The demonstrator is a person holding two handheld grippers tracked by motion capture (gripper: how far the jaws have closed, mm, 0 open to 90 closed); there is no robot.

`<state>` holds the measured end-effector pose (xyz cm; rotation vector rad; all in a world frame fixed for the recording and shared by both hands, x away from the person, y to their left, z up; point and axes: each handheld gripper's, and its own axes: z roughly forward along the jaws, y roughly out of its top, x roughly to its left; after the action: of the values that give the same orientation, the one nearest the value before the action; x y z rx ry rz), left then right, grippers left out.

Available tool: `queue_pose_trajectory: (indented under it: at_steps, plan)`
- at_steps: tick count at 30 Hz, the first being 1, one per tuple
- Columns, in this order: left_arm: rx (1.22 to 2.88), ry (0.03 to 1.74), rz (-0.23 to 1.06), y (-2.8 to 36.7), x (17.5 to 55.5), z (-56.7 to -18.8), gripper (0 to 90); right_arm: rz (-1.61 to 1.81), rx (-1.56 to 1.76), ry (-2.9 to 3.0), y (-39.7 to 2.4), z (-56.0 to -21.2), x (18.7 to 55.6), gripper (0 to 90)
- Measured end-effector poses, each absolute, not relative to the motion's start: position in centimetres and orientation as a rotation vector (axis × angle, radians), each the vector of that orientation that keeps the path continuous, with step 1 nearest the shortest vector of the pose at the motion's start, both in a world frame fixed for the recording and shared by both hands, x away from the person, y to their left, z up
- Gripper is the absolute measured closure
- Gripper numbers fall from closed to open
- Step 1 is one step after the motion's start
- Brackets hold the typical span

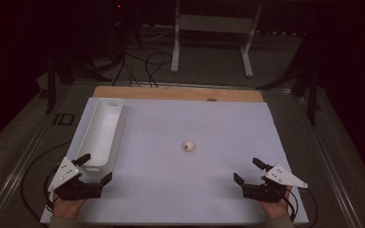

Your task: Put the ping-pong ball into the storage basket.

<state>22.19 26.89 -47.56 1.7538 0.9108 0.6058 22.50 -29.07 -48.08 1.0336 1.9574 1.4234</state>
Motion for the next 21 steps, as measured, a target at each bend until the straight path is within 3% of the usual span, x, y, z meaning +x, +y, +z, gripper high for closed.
queue_pose_trajectory:
  at_steps: [21]
  plan:
    - [1.779,0.916,0.621,25.8,22.3,-46.5,0.0,1.432,1.042,1.961,-29.1,-48.0,22.4,7.3]
